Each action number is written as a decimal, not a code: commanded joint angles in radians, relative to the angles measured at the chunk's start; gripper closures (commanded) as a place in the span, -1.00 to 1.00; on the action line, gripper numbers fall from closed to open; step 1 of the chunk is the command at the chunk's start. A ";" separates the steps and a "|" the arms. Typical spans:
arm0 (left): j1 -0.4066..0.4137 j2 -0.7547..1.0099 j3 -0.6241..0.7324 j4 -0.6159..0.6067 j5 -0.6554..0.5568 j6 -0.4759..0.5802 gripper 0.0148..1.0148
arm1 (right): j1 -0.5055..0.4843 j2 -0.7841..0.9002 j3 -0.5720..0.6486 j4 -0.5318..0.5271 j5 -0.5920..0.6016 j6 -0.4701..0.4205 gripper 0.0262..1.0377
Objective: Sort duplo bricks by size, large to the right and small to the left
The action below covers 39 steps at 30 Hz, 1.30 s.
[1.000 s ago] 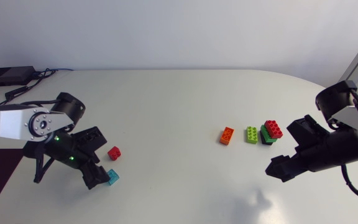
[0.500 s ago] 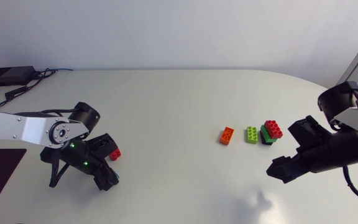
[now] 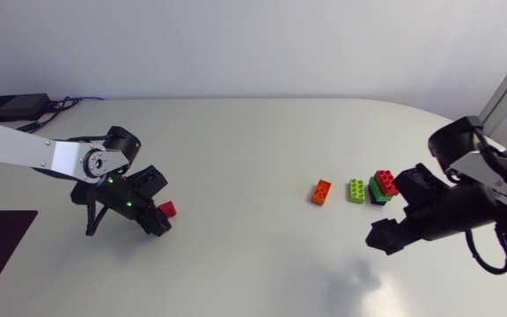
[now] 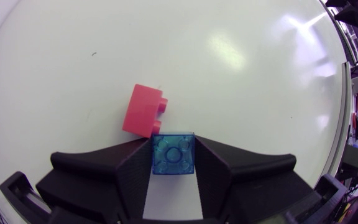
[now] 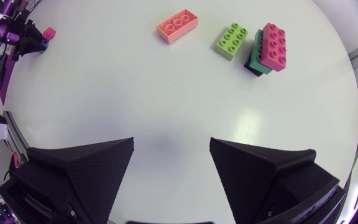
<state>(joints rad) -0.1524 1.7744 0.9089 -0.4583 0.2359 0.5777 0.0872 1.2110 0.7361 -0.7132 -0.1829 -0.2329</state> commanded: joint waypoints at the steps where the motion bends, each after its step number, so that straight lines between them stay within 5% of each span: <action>1: 0.004 0.054 0.007 0.000 -0.010 -0.022 0.35 | 0.060 0.070 0.062 0.029 0.020 0.079 -0.69; 3: 0.001 0.028 0.005 -0.008 -0.010 -0.022 -0.31 | 0.108 0.124 0.114 0.044 0.043 0.122 -0.69; 4: 0.001 0.014 0.004 -0.008 -0.010 -0.022 -0.48 | 0.128 0.160 0.146 0.047 0.056 0.144 -0.69; 8: 0.014 -0.040 0.005 -0.013 -0.010 -0.027 -0.76 | 0.172 0.320 0.273 0.090 0.089 0.227 -0.69; 24: 0.059 -0.409 -0.082 -0.026 0.039 -0.079 -0.86 | 0.206 0.828 0.723 0.023 0.215 0.460 -0.68; 35: 0.056 -0.480 -0.120 -0.036 0.056 -0.099 -0.86 | 0.243 0.953 0.796 -0.060 0.284 0.590 -0.61; 37: 0.056 -0.484 -0.128 -0.036 0.056 -0.098 -0.86 | 0.249 0.958 0.789 -0.055 0.296 0.595 -0.45; 39: 0.056 -0.486 -0.133 -0.036 0.056 -0.098 -0.86 | 0.250 0.963 0.780 -0.048 0.315 0.596 -0.08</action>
<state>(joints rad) -0.0971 1.2999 0.8070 -0.4873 0.2813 0.4988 0.3279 2.1368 1.5333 -0.7525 0.1139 0.3302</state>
